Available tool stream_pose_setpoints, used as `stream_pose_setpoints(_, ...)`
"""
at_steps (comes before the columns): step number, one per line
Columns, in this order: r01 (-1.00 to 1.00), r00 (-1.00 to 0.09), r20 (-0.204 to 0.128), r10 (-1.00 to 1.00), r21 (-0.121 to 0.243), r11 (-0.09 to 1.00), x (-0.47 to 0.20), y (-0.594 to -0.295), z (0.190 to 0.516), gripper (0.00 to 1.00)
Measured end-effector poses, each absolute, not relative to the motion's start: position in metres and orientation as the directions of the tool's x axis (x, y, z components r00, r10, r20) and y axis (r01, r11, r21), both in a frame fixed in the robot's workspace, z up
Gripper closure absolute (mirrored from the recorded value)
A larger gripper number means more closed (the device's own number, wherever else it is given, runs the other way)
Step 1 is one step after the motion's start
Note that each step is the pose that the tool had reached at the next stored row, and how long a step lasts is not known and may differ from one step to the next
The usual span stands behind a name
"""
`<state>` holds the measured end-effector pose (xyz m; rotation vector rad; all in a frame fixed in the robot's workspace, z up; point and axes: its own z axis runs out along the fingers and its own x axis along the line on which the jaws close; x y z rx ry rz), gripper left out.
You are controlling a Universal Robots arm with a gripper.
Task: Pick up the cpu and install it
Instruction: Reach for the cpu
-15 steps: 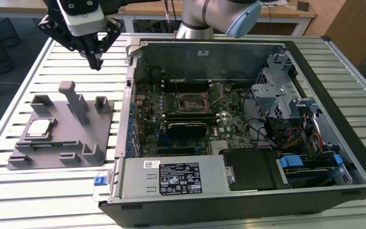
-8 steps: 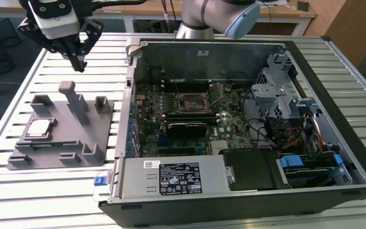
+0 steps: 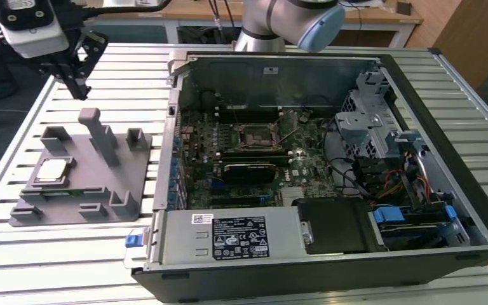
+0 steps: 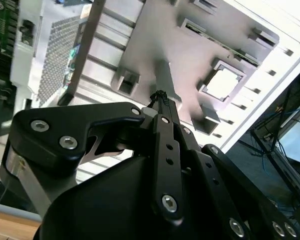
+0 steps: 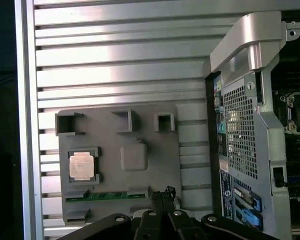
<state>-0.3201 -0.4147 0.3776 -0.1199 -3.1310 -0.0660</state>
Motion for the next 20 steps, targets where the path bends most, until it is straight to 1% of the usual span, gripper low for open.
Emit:
stream_pose_setpoints(11,0.071,-0.997,0.009,0.071,0.042,0.997,-0.342,-0.427,0.375,0.89)
stream_pose_setpoints(20,-0.043,-0.999,0.009,-0.043,0.042,0.998,-0.344,-0.427,0.371,0.89)
